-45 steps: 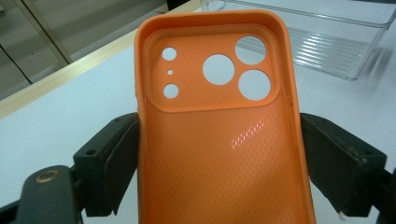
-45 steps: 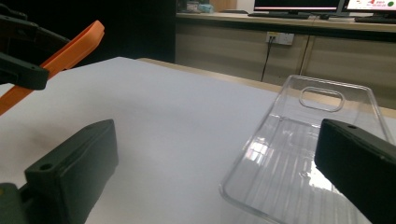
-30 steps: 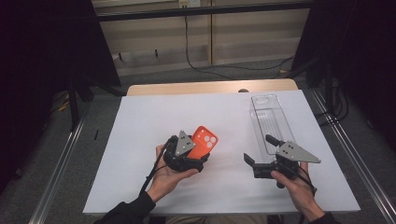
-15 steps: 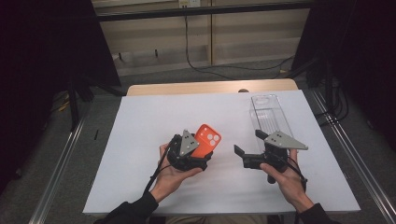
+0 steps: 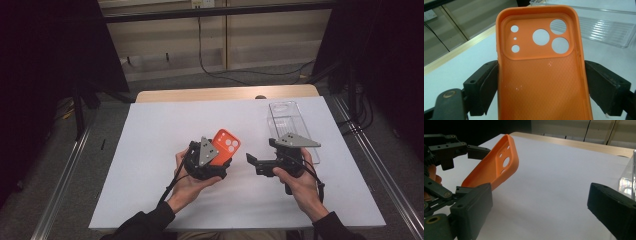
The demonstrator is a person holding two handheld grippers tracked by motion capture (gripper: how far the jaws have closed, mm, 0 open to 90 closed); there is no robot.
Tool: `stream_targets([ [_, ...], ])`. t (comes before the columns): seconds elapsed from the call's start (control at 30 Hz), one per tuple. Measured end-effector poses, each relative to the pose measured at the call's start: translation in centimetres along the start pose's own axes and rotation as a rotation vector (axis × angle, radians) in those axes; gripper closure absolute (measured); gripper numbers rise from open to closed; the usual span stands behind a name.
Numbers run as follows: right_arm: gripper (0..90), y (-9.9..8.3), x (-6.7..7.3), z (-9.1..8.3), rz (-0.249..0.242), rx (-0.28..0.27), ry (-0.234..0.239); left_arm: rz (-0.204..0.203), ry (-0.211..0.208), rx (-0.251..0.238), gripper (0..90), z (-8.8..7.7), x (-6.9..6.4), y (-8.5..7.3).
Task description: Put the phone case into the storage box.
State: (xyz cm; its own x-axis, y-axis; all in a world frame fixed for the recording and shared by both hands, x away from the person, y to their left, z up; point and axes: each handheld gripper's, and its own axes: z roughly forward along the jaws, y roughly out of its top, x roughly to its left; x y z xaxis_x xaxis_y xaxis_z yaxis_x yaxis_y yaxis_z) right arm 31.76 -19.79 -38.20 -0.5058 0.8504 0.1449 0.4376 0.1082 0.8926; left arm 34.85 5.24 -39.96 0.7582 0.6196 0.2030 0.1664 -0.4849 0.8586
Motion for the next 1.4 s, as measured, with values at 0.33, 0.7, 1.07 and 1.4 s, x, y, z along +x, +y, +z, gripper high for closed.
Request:
stream_targets([
  [0.33,8.1,0.9,0.7,0.4,0.007,0.043,0.015,0.047,0.034,-0.024,15.9,0.3,-1.0,0.2],
  [0.7,4.5,2.4,1.5,0.8,-0.033,0.053,0.012,0.047,0.075,-0.053,15.9,0.7,-1.6,0.4],
  [1.07,24.3,2.9,1.8,1.9,0.007,0.113,-0.023,0.049,0.086,-0.061,15.9,0.8,-2.0,0.3],
  [1.4,48.4,3.5,1.8,2.9,0.14,0.167,-0.007,0.051,0.096,-0.051,15.9,0.9,-2.1,0.2],
])
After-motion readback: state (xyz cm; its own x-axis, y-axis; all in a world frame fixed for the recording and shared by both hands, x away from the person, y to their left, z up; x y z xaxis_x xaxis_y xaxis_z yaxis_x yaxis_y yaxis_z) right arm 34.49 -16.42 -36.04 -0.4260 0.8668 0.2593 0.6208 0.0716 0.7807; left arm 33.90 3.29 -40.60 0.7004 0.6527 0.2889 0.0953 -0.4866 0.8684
